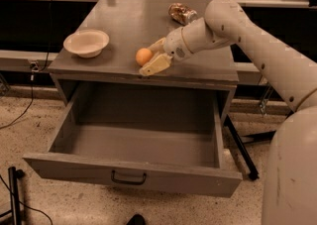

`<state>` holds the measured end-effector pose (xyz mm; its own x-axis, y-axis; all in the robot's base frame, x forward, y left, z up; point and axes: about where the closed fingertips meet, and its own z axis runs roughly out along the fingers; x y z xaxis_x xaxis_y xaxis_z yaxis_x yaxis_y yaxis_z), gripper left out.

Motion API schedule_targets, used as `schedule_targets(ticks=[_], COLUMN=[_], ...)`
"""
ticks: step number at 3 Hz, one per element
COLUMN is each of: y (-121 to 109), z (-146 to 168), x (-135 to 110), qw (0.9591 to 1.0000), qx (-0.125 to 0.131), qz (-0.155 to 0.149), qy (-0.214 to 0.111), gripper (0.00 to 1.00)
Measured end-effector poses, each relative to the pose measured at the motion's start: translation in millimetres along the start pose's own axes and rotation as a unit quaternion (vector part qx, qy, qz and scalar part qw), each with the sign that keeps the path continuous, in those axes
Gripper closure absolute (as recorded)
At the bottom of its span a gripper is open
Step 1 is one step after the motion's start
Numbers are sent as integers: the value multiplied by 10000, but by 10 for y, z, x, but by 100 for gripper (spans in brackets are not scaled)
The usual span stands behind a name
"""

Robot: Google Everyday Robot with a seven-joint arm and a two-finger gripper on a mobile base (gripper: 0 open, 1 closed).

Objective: Place orange into top drawer

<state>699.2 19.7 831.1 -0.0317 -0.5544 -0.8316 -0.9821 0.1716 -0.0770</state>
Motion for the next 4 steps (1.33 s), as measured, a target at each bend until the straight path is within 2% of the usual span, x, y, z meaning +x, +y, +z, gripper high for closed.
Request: schedule_targets(ticks=[2,3,4], y=[20,38,181], z=[61,95,158], x=[-5,-34,-402], qw=[10000,9999,9967], qx=[-53,-139,-454], qz=[-3,-37,-614], qy=[-2,-36,268], gripper=[82,100,100])
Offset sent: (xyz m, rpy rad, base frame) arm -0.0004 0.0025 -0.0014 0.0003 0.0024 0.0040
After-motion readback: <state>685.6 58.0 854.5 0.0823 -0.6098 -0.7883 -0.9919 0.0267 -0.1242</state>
